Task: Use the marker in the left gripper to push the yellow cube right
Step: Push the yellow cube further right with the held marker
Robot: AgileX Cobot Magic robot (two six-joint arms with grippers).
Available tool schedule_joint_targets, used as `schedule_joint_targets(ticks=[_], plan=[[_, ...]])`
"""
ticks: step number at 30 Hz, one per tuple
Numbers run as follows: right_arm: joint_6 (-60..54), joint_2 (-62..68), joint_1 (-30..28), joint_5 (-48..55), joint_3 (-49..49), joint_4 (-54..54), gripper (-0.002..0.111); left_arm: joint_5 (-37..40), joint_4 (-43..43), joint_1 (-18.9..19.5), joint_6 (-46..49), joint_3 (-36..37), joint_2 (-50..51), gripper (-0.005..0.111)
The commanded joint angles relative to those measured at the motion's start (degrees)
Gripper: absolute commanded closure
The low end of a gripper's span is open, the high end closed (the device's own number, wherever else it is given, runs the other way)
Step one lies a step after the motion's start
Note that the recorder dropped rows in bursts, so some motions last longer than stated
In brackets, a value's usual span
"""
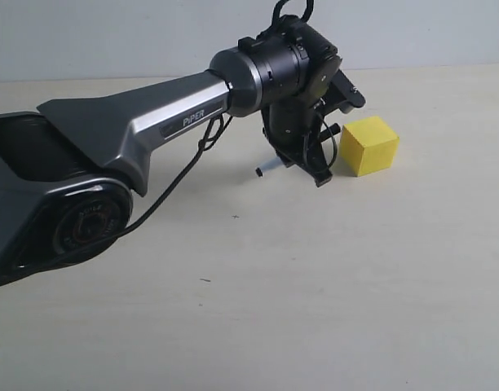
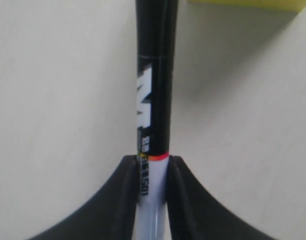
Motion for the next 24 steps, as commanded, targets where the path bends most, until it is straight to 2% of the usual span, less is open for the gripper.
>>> schedule_joint_targets(ticks=[1,14,19,24], plan=[[-0.1,-0.3,0.1,-0.3,0.3,-0.1,0.108,1.1,0.0,1.2,-1.7,-0.4,1.9,0.107],[-0.1,-0.3,0.1,-0.3,0.3,-0.1,0.108,-5.6,-3.0,1.0,-2.3,-0.5,2.7,0.107],[-0.1,-0.3,0.1,-0.3,0.3,-0.1,0.108,-6.8,-5.2,0.3,-1.7,-4.4,2.9,0.107],[-0.1,-0.3,0.1,-0.3,0.3,-0.1,0.108,-8.2,-6.0,-0.1,-1.1,-5.1,2.9,0.107]])
